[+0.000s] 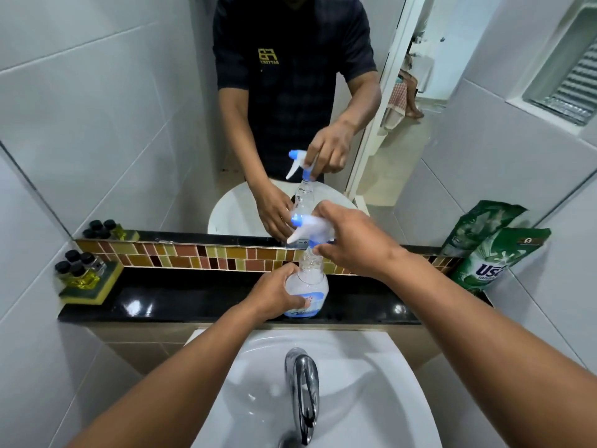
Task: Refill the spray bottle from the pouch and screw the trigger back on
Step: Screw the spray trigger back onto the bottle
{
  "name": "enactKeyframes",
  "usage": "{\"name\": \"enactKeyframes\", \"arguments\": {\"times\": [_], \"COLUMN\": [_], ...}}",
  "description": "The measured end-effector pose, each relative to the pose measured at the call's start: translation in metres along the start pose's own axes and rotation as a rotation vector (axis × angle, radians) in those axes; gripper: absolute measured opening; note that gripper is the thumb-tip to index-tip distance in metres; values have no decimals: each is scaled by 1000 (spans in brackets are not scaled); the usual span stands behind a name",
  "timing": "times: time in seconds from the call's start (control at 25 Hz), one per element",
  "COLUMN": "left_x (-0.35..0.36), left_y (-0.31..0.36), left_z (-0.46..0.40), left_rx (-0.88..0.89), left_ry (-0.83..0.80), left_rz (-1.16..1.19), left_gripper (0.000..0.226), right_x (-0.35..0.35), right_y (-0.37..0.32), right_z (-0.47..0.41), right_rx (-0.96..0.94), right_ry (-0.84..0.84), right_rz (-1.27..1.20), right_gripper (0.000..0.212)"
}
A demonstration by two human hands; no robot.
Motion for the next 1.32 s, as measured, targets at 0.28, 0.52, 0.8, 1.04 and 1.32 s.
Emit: {"name": "enactKeyframes", "arguments": {"times": [0.28, 0.52, 0.8, 1.04, 1.32], "left_x": [1, 0, -7, -9, -13], "left_y": [15, 27, 42, 52, 68], "left_z": [21, 59, 105, 133, 153], "left_rx": [49, 97, 154, 189, 228], "left_ry": [-58, -72, -12, -21, -12], "left_rz": [34, 57, 79, 41, 87], "left_gripper": [66, 63, 54, 58, 61], "right_x": [5, -19, -48, -60, -83], "right_y": [6, -12, -54, -79, -93], "right_z": [2, 33, 56, 76, 91], "right_rx": [-24, -58, -131, -204, -206], "right_ry": [-197, -240, -231, -291, -179], "right_rz": [17, -73, 152, 214, 156], "right_gripper": [27, 23, 37, 38, 38]}}
Point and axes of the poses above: each hand's wrist, its own z-axis away from the middle knuckle, its own x-axis out of the palm, y = z × x, the point moved 10 cm from there along -z, towards the middle knuckle, and after that the axes turned 14 degrees about z, right-handed, at the moved point
